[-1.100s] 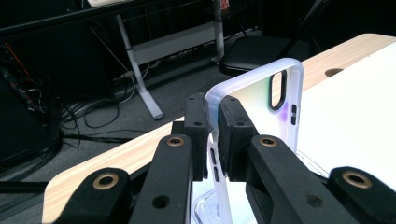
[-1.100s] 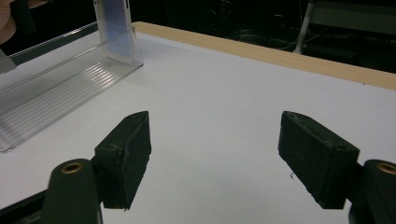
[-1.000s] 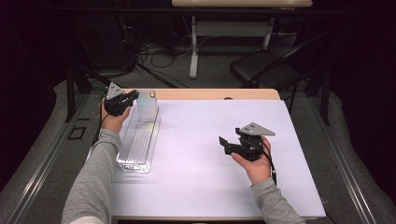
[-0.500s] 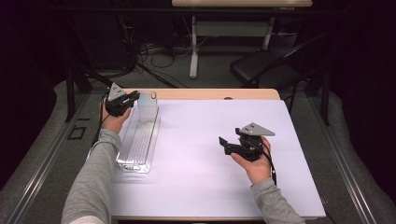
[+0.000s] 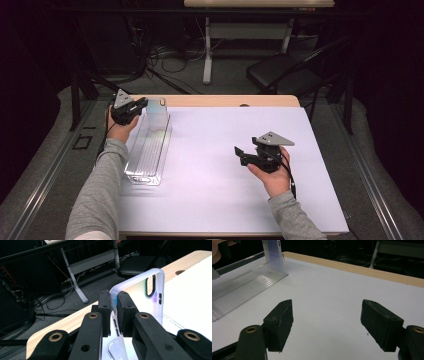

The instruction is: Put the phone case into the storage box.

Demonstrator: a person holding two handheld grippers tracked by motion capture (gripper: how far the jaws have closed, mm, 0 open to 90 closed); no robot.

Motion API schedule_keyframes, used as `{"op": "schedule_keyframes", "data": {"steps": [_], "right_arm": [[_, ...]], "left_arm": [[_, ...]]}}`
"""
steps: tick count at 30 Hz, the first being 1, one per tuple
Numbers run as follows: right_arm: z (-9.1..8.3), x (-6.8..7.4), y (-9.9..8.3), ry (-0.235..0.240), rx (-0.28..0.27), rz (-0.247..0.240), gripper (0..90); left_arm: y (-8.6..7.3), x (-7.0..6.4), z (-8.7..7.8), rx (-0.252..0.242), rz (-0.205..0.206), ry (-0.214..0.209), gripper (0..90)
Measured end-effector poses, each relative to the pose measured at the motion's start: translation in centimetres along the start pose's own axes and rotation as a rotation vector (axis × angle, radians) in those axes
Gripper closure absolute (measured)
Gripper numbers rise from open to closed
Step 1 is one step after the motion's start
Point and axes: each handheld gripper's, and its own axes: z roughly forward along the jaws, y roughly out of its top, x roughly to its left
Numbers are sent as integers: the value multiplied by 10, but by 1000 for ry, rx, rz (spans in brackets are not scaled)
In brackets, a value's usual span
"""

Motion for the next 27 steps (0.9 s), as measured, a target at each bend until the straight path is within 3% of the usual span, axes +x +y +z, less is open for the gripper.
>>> {"op": "schedule_keyframes", "data": {"steps": [19,27], "right_arm": [[0,0,0,2,4,2,257],[1,1,-1,2,2,0,257]], "left_arm": [[-10,7,-2,-5,-45,19,801],[-10,6,-1,-5,-40,18,787]]}}
